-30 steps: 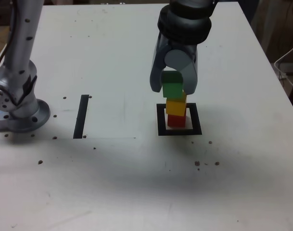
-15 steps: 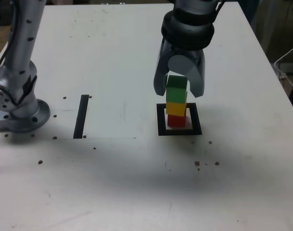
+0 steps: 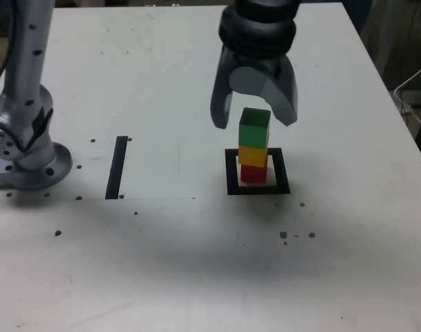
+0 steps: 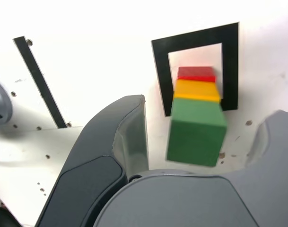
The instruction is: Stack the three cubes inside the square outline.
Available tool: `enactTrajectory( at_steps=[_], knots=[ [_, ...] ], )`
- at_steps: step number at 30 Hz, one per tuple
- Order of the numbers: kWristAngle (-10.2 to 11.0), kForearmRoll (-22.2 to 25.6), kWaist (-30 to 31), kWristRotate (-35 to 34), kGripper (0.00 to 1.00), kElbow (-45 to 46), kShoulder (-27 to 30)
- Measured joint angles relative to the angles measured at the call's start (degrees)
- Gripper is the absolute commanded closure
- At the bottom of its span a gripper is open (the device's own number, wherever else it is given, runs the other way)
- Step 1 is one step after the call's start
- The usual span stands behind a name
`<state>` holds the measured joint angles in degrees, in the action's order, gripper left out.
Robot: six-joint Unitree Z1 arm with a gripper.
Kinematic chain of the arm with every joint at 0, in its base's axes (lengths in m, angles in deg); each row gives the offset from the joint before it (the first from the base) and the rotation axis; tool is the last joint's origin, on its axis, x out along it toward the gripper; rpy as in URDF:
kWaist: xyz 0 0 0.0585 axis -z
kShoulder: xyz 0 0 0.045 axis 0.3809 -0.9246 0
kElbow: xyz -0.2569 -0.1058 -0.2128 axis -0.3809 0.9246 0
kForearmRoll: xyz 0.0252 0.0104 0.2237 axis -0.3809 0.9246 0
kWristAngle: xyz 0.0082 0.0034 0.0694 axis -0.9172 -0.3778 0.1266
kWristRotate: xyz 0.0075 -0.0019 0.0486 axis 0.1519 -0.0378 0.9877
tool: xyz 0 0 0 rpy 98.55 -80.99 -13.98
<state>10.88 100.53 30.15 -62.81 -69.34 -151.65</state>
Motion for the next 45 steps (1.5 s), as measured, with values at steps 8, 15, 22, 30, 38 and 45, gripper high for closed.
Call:
enactTrajectory(
  at_steps=[8,15,22,30,38,45],
  knots=[
    [-2.68,-0.26,-0.01,-0.31,0.01,6.19,5.56],
    [-2.69,-0.78,-0.05,-0.6,0.01,14.5,14.29],
    [-2.46,-4.43,-1.92,-0.66,0.01,26.56,21.47],
    [-3.06,-11.88,-3.62,-0.52,0.01,39.45,23.23],
    [-2.79,-20.07,-4.34,-1.19,0.01,48.68,23.22],
    [-4.45,-22.93,-4.77,-1.82,0.01,52.17,24.54]
  ],
)
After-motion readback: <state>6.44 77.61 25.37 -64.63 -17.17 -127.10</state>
